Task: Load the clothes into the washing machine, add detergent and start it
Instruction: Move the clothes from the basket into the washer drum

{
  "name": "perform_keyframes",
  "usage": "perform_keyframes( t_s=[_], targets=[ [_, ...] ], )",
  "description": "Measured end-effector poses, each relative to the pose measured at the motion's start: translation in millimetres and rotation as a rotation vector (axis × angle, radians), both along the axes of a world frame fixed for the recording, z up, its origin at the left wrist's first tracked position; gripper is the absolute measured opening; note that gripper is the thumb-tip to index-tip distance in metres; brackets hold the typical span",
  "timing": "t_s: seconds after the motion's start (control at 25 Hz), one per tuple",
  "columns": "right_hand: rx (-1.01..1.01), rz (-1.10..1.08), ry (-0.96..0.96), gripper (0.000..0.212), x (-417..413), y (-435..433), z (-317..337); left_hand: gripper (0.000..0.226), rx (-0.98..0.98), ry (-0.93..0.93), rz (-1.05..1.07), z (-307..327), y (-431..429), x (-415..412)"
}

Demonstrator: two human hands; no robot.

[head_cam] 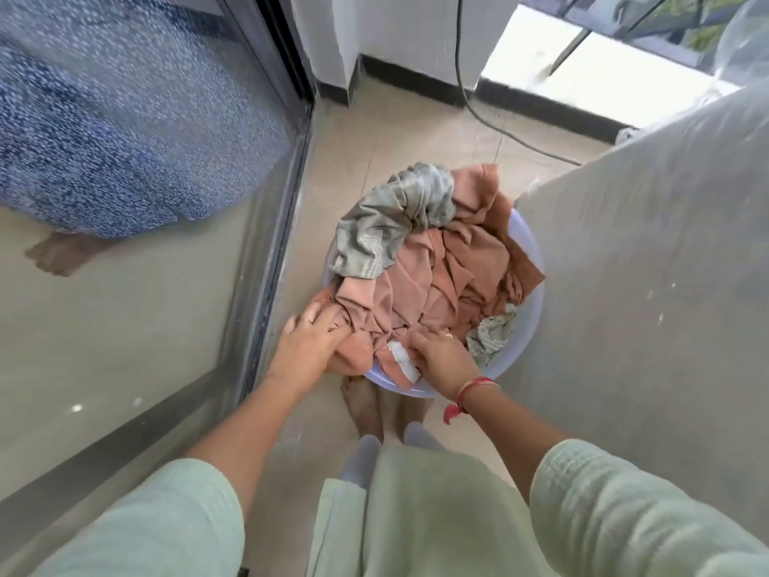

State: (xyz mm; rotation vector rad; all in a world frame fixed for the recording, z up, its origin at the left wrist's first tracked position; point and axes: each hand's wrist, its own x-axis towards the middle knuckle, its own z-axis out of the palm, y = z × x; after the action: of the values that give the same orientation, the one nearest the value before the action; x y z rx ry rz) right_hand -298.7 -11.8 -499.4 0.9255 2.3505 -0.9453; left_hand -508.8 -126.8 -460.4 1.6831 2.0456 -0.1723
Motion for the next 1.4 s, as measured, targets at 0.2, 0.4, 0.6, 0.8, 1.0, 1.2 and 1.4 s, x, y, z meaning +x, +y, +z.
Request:
perform_keyframes(
  t_s=[0.2, 0.4, 0.6, 0.8, 1.0, 1.2, 1.4],
  targets=[
    [-0.103, -0.642, 0.166, 0.016, 18.7, 2.6, 83.9, 0.011, 0.044, -0.151, 0.152, 40.3, 15.2, -17.0],
    [0.048, -1.259, 0.554, 0.021, 24.6, 23.3, 215.1, 0.021, 0.018, -0.273, 0.295, 95.2, 14.0, -8.5],
    [0.135, -1.173, 0.968, 0.024, 12.0, 73.6, 370.8, 0.026, -0.134, -0.504, 0.388, 148.5, 20.7, 27.2],
    [0.206, -0.887, 1.137, 0.027, -2.4, 90.7, 510.9, 0.063, 0.097, -0.650, 0.434, 282.0, 67.4, 48.8],
    [0.313, -0.552, 0.982, 0.032, 2.8, 110.7, 631.4, 0.083, 0.421, -0.997, 0.394, 422.8, 111.0, 68.8],
    [0.343, -0.562, 1.065, 0.036, 2.3, 120.6, 718.9, 0.048, 0.726, -1.267, 0.265, 547.5, 151.5, 61.6],
    [0.296, -0.753, 1.447, 0.042, 6.4, 161.2, 834.3, 0.065, 0.780, -1.282, 0.219, 588.4, 162.6, 43.6]
  ],
)
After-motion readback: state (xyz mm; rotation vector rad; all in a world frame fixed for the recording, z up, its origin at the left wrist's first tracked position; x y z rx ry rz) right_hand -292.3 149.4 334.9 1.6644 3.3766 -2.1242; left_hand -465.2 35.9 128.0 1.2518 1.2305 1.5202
